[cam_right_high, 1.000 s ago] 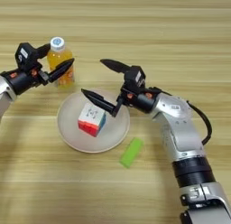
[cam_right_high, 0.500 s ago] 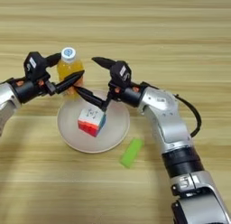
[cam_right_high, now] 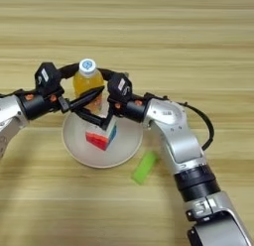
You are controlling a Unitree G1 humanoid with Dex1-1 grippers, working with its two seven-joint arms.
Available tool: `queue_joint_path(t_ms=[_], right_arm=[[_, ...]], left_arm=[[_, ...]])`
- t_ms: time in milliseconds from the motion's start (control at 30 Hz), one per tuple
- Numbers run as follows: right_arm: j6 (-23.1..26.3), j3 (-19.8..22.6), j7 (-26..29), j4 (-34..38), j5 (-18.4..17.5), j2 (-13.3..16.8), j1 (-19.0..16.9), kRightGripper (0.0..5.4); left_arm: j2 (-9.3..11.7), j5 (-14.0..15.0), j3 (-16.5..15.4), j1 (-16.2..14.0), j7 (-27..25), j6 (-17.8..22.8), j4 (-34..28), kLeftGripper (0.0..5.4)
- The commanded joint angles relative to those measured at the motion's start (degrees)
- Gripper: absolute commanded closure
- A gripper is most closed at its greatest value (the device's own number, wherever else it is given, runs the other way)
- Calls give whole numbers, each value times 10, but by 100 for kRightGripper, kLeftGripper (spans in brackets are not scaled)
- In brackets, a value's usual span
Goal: Move the objects on the table
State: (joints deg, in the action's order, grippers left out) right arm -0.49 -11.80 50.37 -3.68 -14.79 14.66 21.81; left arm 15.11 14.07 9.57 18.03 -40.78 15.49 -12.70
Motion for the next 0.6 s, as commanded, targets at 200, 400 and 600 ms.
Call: queue_joint_path(t_ms=[200,400,600], right_arm=[[35,-7,0,76,-10,18,-36,111],[58,1,-14,126,-26,24,-73,168],[71,4,-26,157,-36,28,-95,198]], left_arm=[[0,13,8,-6,9,27,-47,197],[8,28,12,-34,6,38,-80,197],[13,40,17,-48,-1,41,-101,198]])
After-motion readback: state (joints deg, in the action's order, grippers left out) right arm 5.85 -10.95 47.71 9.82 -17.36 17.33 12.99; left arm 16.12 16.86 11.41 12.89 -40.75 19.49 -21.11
